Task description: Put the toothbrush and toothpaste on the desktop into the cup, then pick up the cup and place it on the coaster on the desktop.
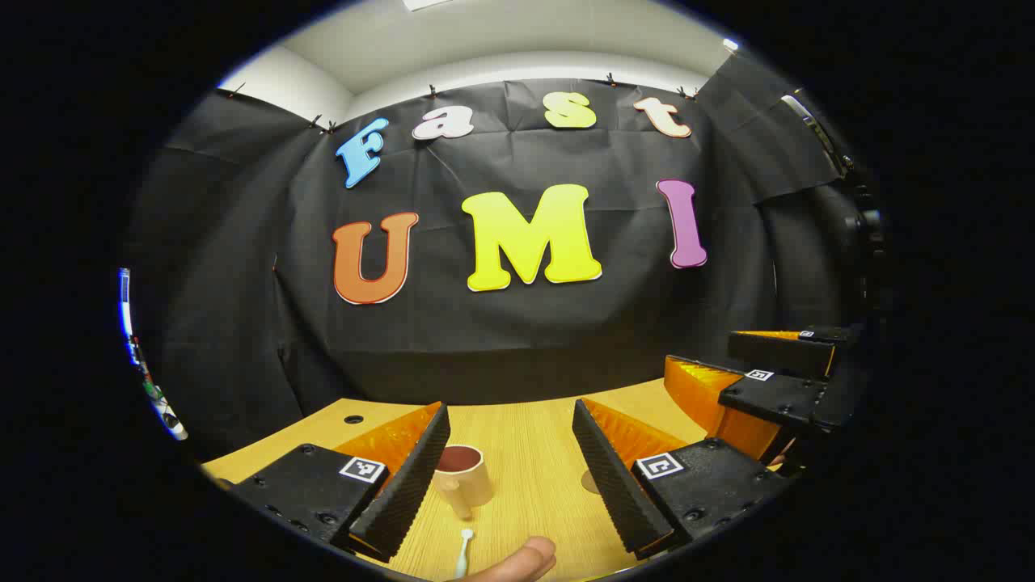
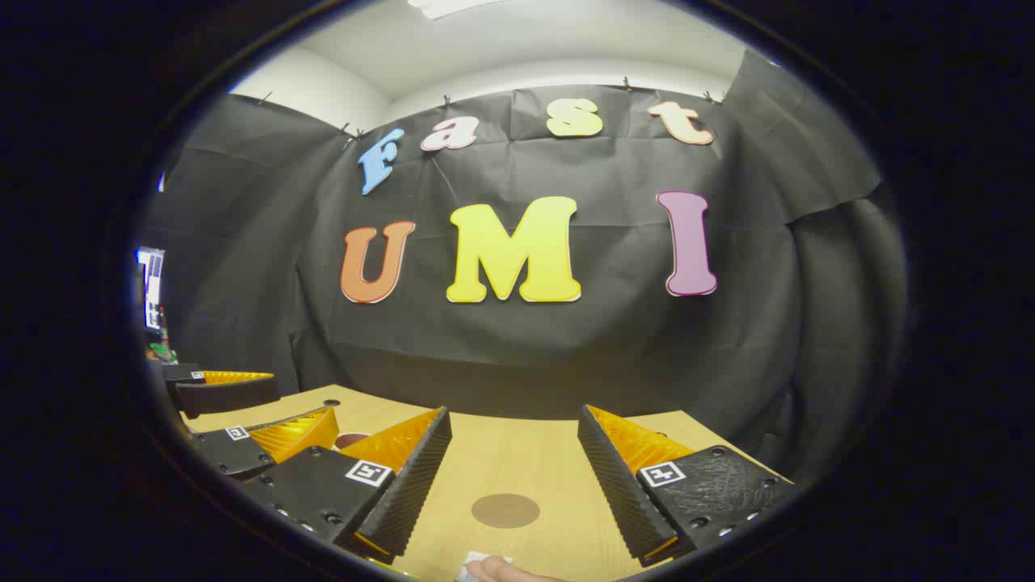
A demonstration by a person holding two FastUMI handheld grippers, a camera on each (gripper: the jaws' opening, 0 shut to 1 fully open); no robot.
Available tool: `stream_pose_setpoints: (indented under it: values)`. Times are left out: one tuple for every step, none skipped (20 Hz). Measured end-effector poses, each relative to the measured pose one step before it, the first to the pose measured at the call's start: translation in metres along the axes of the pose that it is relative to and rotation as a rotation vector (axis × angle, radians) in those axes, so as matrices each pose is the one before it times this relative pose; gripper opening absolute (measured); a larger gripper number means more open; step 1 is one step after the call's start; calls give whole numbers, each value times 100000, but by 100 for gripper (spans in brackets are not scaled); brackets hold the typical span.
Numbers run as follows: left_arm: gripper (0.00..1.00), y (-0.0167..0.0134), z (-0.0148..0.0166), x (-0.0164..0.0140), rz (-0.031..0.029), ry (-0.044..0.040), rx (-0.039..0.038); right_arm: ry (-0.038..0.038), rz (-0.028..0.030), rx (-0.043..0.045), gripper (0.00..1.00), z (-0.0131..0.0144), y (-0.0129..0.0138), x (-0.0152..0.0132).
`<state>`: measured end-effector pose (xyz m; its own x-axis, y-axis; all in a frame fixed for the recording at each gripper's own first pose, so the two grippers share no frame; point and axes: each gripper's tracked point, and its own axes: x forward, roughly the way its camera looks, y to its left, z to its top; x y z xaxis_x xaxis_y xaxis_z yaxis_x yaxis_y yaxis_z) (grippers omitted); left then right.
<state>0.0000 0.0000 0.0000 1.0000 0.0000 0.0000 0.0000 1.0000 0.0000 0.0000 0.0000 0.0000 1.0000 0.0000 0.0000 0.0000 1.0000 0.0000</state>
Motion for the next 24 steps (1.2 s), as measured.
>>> stream_pose_setpoints:
  values:
    - [96, 193, -89, -469, 759, 562, -912, 202, 83, 483, 97, -29, 68, -501]
    - [96, 381, -296, -413, 1246, 1051, -169, 779, 669, 823, 95, -149, 289, -463]
    - [97, 180, -47, -308, 280, 803, 360, 402, -291, 21, 95, -182, 95, -526]
    - [96, 323, -54, -444, 1024, 668, 138, 515, -1650, -980, 95, -68, -278, -324]
    - [96, 363, 73, -325, 1257, -45, 216, 16, -1047, -883, 97, -130, -196, -381]
    - [97, 491, 148, -176, 832, -631, -97, -144, -536, -866, 95, -103, 63, -325]
    - [96, 370, 14, -69, 961, -82, -376, 103, -956, -652, 97, -288, -142, -319]
    - [96, 323, -186, -105, 577, 412, -498, 688, -326, -613, 95, -205, -15, -326]
    - [96, 131, -234, -36, -97, 1243, -863, 777, -322, -240, 95, -425, -33, -320]
    - [96, 304, -338, -54, -84, 1235, -837, 214, 124, 31, 95, 14, -52, -276]
    - [96, 261, -165, -21, 470, 911, -688, -266, -213, -141, 95, 134, 11, -232]
    - [96, 489, -27, 46, 632, 390, -360, -551, -642, -459, 95, 162, -241, -227]
    - [96, 403, -40, 11, 825, 244, -285, -1013, -621, -351, 95, 267, -150, -197]
    - [96, 257, -5, -58, 521, 7, -321, -1079, -376, -230, 97, 320, -91, -165]
    - [96, 175, 9, -86, 109, 287, -391, -726, -526, -3, 97, 43, -86, -131]
    - [96, 94, 127, -54, 139, -334, -465, -476, -221, 274, 95, 106, -74, -172]
    - [96, 279, 64, 28, 412, -81, -205, -303, -270, 378, 95, -29, -36, -188]
    - [96, 266, 48, -65, 432, -144, -161, 189, 38, 192, 95, -51, 23, -104]
    - [96, 92, -134, -27, -59, 289, -50, 458, 230, 21, 95, -271, 144, -45]
    - [96, -66, -373, 93, -574, 1020, -391, 613, 35, -205, 95, -263, -24, -24]
    - [97, -73, -478, 46, -824, 1493, -1011, 648, -52, 18, 95, -292, -29, -65]
    - [97, -21, -608, -56, -818, 1540, -1371, 727, 284, 171, 95, -293, 51, -102]
    - [97, 87, -572, 80, -587, 1607, -1909, 947, 63, 67, 97, -477, -47, 8]
    - [97, 44, -760, 46, -1069, 1713, -2459, 795, 21, 176, 98, -364, -149, -47]
